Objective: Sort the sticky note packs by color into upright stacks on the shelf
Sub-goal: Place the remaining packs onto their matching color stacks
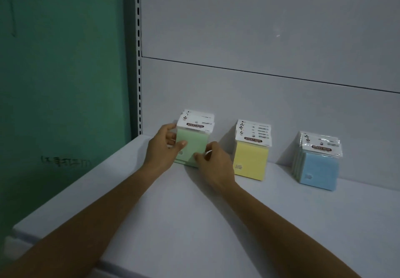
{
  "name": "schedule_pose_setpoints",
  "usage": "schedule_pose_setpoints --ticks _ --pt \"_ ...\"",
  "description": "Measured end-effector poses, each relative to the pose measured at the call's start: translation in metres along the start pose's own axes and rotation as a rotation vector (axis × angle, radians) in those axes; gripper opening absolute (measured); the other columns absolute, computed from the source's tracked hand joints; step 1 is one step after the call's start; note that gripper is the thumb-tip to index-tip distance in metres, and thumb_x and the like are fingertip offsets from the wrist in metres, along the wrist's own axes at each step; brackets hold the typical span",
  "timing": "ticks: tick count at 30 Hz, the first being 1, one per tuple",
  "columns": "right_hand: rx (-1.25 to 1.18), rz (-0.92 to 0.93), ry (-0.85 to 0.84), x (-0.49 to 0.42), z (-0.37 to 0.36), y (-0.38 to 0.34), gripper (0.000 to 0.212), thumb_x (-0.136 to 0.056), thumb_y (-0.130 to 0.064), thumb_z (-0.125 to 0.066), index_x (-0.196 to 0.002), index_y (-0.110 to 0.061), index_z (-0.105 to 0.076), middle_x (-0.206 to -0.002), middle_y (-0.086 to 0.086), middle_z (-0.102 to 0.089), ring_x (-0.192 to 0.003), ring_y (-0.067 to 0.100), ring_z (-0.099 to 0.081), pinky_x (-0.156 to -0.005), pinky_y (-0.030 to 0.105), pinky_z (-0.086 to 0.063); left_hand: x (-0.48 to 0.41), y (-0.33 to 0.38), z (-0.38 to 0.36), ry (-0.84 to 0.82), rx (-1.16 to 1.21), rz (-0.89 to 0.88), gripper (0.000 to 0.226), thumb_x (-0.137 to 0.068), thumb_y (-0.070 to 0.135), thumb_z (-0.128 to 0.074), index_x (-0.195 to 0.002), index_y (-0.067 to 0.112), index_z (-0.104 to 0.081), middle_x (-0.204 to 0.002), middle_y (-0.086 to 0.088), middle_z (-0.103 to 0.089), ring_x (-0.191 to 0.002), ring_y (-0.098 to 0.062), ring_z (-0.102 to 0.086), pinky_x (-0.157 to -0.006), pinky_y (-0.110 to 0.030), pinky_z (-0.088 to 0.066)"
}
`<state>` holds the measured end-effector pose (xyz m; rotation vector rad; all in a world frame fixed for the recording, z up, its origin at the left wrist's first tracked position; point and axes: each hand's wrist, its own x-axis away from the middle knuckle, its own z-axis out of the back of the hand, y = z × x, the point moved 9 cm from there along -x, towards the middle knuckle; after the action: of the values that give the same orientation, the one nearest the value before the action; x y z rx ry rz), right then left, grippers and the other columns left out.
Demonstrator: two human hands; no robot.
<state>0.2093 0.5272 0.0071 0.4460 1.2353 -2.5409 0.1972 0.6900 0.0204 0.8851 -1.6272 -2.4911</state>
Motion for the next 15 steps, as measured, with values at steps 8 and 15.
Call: schedule_pose_setpoints --ticks 8,15 --pt "-0.130 -0.082 0.042 -0.002 -0.005 0.020 0.047 -0.076 -0.029 -0.072 -0.112 -0.019 -0.043 -0.100 -0.003 -0.052 -0.091 0.015 -0.054 -0.072 0.030 -0.046 -0.002 -0.024 -0.017 -0.164 -0.022 0.086 0.044 -0.093 0.024 -0.054 -0.135 0.021 -0.044 -0.129 -0.001 -0.054 -0.111 -0.019 -0.055 -0.094 -0.038 -0.048" --pt "0.080 0.088 -0.034 0.000 -0.018 0.000 0.058 -0.085 -0.022 -0.058 -0.135 -0.009 -0.032 -0.132 0.007 -0.048 -0.123 0.024 -0.045 -0.102 0.034 -0.036 0.003 -0.032 -0.029 -0.254 -0.149 0.102 0.042 -0.100 0.029 -0.036 -0.141 0.025 -0.031 -0.131 -0.005 -0.055 -0.112 -0.022 -0.054 -0.091 -0.031 -0.041"
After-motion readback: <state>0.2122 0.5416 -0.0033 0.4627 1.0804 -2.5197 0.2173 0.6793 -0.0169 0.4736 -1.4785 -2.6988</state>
